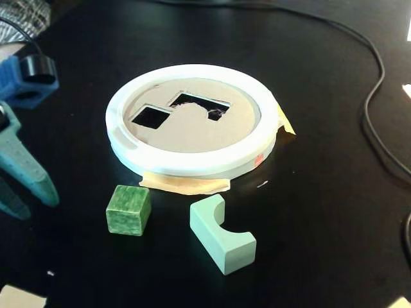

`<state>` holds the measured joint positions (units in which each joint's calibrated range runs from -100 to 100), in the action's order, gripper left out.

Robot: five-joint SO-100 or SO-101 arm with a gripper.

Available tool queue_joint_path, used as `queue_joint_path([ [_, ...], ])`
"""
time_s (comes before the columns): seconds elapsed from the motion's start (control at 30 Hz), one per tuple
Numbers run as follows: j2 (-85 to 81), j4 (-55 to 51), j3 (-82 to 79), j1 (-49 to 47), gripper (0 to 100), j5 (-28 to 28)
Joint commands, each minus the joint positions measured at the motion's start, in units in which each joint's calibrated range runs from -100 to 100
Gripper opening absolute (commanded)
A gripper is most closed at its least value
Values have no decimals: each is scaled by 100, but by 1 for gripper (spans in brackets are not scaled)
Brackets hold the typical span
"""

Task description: Pick up the U shape block and drop it in corresponding U shaped hole

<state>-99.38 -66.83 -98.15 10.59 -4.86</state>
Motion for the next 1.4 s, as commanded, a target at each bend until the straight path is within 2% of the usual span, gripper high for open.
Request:
queue_joint_path([
  [0.0, -62, 185, -12, -60, 44, 24],
  [1.37, -62, 185, -12, 90, 45, 24],
])
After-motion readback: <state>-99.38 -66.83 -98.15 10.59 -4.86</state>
